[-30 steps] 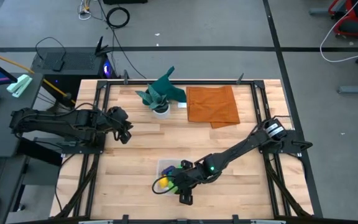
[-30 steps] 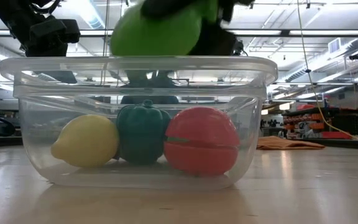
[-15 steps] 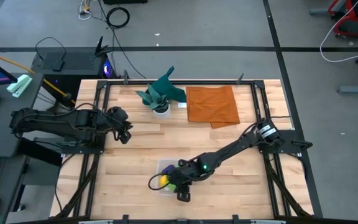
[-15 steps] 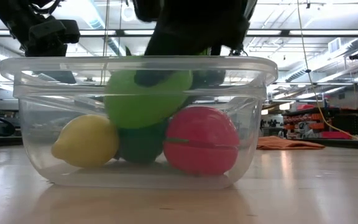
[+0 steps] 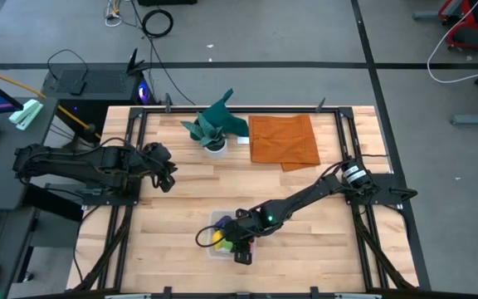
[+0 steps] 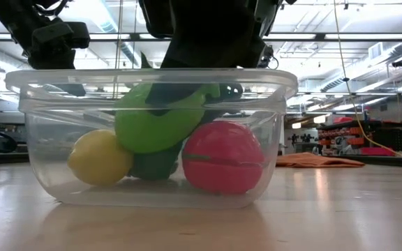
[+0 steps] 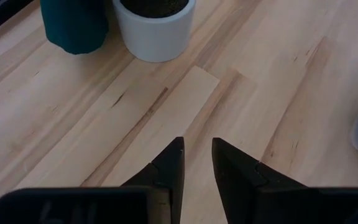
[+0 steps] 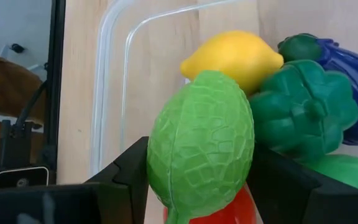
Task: Pick and placing Produce into tupperware
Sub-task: Put the melon into the transparent bin
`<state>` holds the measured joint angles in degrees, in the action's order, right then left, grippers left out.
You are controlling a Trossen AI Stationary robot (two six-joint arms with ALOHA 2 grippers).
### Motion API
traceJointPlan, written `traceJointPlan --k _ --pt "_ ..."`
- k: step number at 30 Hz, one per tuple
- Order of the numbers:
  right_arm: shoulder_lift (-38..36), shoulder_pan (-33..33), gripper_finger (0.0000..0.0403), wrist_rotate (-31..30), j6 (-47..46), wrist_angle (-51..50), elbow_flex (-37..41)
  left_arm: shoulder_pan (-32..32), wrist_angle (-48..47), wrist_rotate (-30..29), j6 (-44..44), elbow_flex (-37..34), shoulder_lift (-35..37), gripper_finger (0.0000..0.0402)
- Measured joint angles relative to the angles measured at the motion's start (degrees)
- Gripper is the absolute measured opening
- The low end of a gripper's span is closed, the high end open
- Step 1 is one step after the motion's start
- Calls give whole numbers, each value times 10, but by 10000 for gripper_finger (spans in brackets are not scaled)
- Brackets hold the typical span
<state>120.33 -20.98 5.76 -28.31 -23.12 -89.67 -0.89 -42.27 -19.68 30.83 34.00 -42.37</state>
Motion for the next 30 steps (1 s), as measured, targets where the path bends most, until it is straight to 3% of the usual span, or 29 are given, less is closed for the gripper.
traceJointPlan --k 30 --pt "0 2 213 27 -1 0 0 0 0 0 0 0 0 90"
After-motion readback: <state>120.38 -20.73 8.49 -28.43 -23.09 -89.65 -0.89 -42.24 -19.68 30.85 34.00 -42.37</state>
